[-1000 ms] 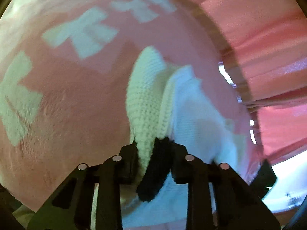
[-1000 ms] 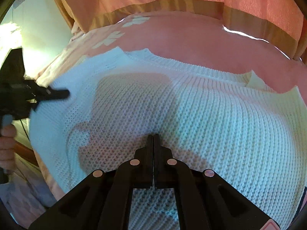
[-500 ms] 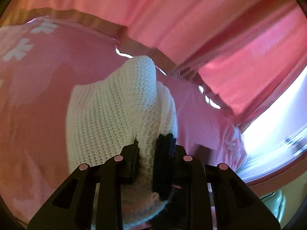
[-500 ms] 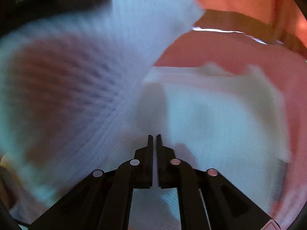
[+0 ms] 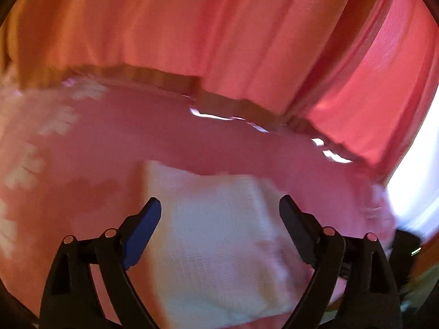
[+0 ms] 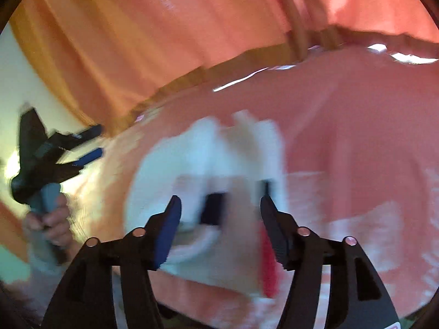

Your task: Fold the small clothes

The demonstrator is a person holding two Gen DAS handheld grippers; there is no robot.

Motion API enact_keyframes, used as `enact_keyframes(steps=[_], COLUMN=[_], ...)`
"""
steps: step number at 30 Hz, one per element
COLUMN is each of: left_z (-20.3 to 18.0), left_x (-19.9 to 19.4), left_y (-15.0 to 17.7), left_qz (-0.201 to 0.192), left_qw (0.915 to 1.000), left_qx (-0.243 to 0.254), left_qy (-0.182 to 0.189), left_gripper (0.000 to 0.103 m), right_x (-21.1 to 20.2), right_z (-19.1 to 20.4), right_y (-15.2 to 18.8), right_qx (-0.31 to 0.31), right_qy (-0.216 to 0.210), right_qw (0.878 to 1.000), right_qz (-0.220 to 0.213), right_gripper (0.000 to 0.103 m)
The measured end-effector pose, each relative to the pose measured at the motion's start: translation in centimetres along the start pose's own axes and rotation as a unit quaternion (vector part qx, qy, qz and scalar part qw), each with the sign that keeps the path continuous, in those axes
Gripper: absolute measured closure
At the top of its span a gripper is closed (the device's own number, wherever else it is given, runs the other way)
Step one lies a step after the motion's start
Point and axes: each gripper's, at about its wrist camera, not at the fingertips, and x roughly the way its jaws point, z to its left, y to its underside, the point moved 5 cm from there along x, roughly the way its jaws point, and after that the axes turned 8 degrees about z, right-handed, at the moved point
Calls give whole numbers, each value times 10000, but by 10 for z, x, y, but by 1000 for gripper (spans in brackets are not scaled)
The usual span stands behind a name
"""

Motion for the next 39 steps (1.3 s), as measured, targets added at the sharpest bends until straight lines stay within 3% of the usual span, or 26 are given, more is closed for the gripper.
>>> enact_keyframes(steps=[2, 5, 10, 11, 12, 15, 18, 19, 21, 23, 24, 25, 27, 28, 32, 36, 39], left_z=[8, 20, 33, 37, 42, 53, 59, 59, 56, 50, 47, 45, 40, 38, 25, 15, 12], left_x=[5, 17, 23, 22, 20, 19, 15, 14, 10, 10, 11, 13, 20, 23, 31, 38, 45], left_y=[9, 28, 50, 53, 57, 63, 63, 62, 60, 60, 60, 60, 61, 61, 64, 69, 73], left_qz=[91, 358, 604, 619, 629, 718, 777, 762, 687, 663, 663, 678, 778, 826, 992, 1068, 1135], left_qw=[9998, 9988, 9968, 9964, 9960, 9954, 9960, 9963, 9969, 9970, 9970, 9968, 9960, 9955, 9942, 9930, 9917], left_qx=[25, 54, 278, 312, 345, 282, 106, 86, 95, 159, 186, 196, 227, 231, 293, 426, 493], left_qy=[-169, -315, -434, -479, -536, -567, -421, -397, -372, -361, -357, -371, -382, -398, -280, -289, -358], left_gripper=[18, 18, 17, 17, 17, 17, 17, 17, 17, 16, 16, 16, 16, 16, 16, 15, 15], right_x=[19, 46, 94, 98, 102, 105, 67, 40, 16, 4, 9, 27, 60, 72, 45, 38, 64], right_z=[16, 30, 34, 36, 37, 46, 71, 80, 79, 61, 45, 19, -22, -35, -27, -31, -22], right_y=[-4, -8, -3, -2, 2, -1, -20, -29, -36, -35, -30, -22, -3, 6, 7, 28, 38], right_qx=[-18, 76, 442, 468, 463, 309, -138, -250, -267, -275, -171, 60, 569, 870, 686, 1000, 967], right_qy=[-195, -46, -142, -165, -212, -131, -342, -506, -519, 40, 388, 736, 999, 822, 446, -266, -358], right_qw=[9996, 9987, 9924, 9917, 9910, 9936, 9984, 9984, 9979, 9987, 9986, 9973, 9899, 9875, 9944, 9918, 9885], right_qz=[214, 499, 1137, 1185, 1234, 1082, 418, 29, -288, -426, -330, 31, 827, 1025, 668, 746, 1104], right_gripper=[37, 35, 36, 49, 77, 83, 84, 84, 84, 84, 83, 82, 80, 79, 56, 55, 54])
